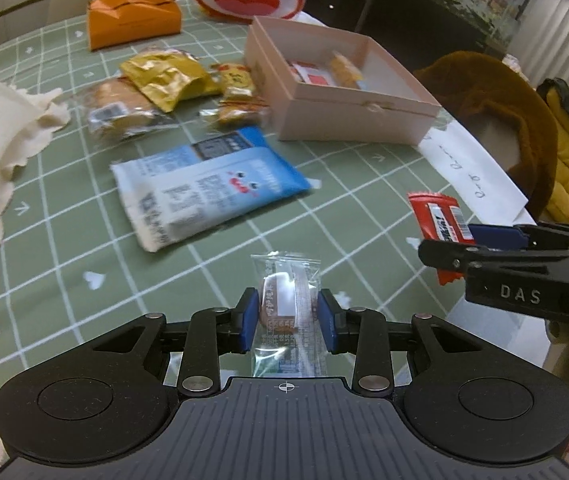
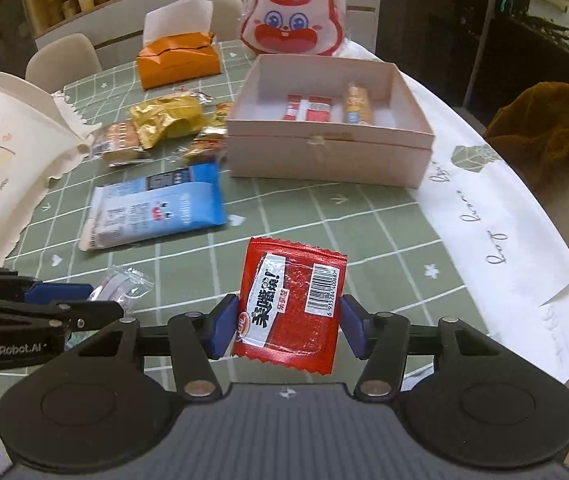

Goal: Organize snacks
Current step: 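Carry both packets over the pink box and open both grippers to drop them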

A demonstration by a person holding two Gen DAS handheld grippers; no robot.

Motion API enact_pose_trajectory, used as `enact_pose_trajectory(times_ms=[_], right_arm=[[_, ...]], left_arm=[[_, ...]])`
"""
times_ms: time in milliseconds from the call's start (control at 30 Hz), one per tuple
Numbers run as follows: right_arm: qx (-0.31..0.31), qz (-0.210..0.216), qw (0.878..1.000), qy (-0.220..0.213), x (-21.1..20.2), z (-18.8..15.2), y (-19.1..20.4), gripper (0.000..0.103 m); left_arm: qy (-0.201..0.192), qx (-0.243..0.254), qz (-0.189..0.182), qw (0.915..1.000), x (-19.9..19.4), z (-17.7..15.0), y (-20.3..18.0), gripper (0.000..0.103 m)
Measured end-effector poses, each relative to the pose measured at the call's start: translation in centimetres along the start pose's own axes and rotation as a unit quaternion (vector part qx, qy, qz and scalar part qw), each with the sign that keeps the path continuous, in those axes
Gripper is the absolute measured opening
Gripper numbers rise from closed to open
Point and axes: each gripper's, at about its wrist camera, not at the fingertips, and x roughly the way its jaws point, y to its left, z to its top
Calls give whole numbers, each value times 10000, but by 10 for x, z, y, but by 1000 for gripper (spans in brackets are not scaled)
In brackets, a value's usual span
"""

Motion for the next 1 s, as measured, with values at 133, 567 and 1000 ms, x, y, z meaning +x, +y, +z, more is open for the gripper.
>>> enact_pose_trajectory(times_ms=[133, 567, 1000], right_arm=[[-108, 58, 9999, -45, -1, 5, -15, 55], [-461, 403, 9859, -1556, -26, 168, -79, 76], [-1011, 813, 9914, -186, 62, 111, -83, 76]], left_arm=[[20, -163, -223, 9996, 3, 5, -10, 37], [-1083, -289, -1099, 9876, -6, 248, -42, 40], [-397, -937, 207, 9946, 86, 220, 47, 37]])
